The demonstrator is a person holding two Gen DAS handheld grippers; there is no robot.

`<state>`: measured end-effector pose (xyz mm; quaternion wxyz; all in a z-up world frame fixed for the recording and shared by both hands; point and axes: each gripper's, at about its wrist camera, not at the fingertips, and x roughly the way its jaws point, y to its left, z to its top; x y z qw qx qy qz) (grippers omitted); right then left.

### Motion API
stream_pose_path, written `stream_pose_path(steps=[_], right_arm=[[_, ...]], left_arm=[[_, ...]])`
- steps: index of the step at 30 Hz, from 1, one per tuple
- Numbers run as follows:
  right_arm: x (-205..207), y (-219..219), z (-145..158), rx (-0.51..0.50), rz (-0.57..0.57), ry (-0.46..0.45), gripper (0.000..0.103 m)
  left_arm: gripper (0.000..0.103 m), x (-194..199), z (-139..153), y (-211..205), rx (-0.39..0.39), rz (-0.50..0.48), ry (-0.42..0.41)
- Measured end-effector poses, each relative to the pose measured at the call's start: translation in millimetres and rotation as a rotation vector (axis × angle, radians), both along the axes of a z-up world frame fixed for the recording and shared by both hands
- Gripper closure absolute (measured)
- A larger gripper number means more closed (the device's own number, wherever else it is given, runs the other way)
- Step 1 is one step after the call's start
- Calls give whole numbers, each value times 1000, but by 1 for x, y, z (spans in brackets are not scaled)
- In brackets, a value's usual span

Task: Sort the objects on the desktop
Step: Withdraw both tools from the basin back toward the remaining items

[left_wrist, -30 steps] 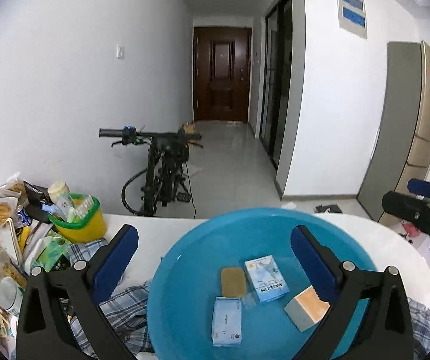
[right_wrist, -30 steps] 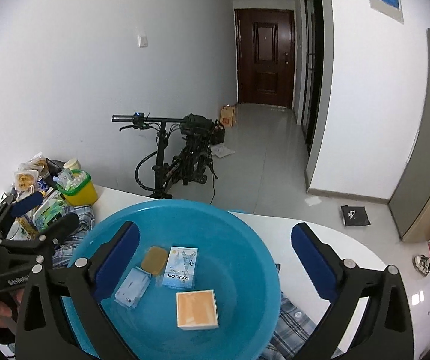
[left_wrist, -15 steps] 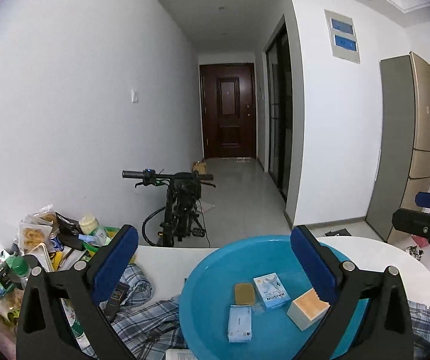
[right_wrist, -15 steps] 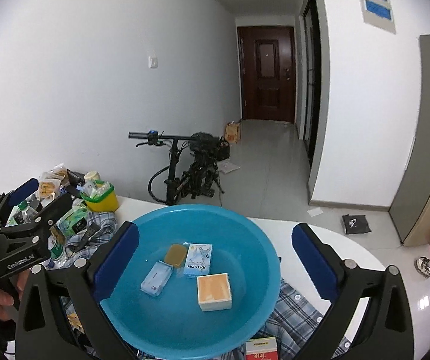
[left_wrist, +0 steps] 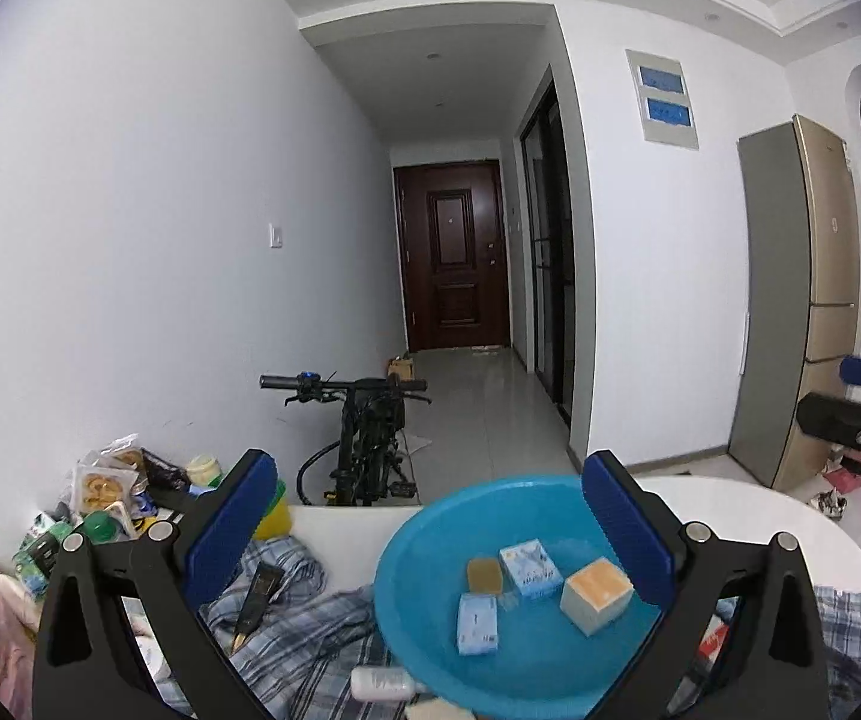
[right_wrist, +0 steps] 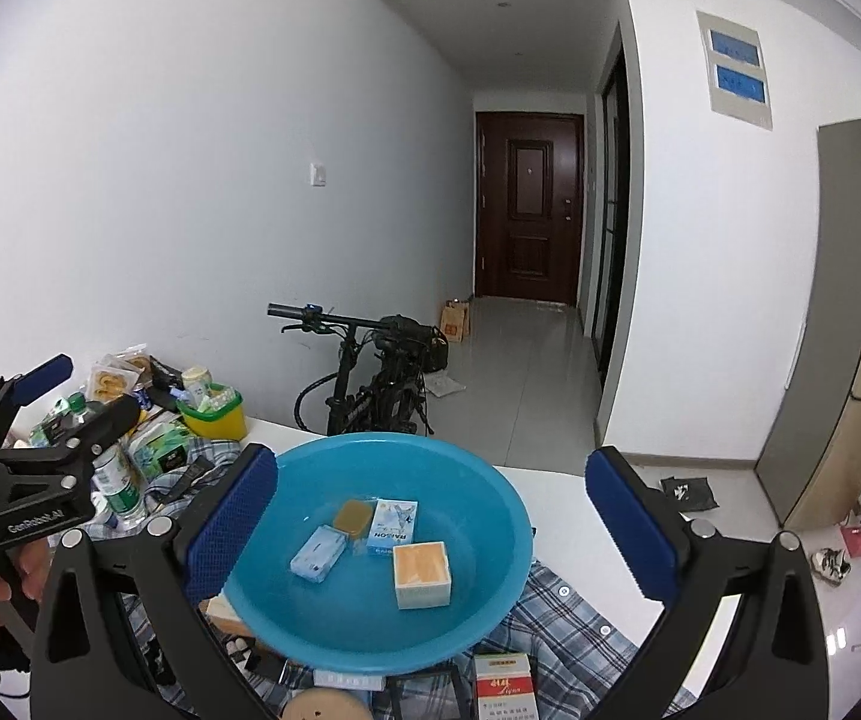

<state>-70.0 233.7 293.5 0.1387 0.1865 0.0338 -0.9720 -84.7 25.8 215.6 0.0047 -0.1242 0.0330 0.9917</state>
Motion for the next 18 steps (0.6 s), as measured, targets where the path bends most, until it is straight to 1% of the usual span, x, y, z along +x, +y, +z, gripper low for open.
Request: stream_pose_path(steps=[2,5,11,14,18], right_arm=[[8,-1,1,-3,7,1,1],[21,0,1,-11,7,16,1],[42,2,4,-12,0,57,1],[48,5,6,-24,-5,66,1],[55,7,4,-28,-6,75,1]], left_arm=[[0,11,0,0,0,3,21],[0,28,1,1,-20,5,48],[0,60,12,-5,11,11,99],[0,68,15,-6,-4,19,103],[0,78,14,-3,-18,5,106]])
